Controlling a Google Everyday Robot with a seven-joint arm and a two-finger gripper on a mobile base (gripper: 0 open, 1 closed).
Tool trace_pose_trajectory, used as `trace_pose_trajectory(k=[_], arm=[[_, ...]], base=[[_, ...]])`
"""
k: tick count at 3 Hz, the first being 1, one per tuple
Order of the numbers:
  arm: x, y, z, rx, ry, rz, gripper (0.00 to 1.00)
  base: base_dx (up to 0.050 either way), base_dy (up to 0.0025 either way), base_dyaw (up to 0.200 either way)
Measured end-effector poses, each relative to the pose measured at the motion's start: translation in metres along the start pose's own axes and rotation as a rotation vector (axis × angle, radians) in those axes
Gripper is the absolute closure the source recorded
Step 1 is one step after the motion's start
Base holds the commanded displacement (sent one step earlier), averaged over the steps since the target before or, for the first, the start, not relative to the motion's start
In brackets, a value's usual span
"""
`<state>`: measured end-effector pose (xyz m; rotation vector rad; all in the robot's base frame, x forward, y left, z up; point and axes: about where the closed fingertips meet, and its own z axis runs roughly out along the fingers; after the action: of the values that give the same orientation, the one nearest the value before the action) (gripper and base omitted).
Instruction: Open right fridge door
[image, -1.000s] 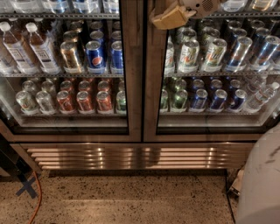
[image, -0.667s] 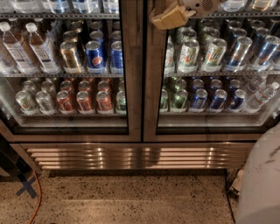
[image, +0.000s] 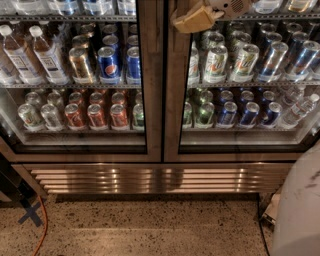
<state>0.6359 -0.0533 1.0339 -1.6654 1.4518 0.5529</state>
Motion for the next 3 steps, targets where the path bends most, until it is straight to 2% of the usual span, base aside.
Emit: trace_pose_trajectory(k=[2,3], arm=[[-0.0003,0.0002,-0.0007,0.005,-0.001,0.006,1.0],[-0.0022,-0.0005,0.0069,-0.011,-0.015,0.0,1.0]], base=[[0.0,0.0,0.0],[0.0,0.0,0.0]])
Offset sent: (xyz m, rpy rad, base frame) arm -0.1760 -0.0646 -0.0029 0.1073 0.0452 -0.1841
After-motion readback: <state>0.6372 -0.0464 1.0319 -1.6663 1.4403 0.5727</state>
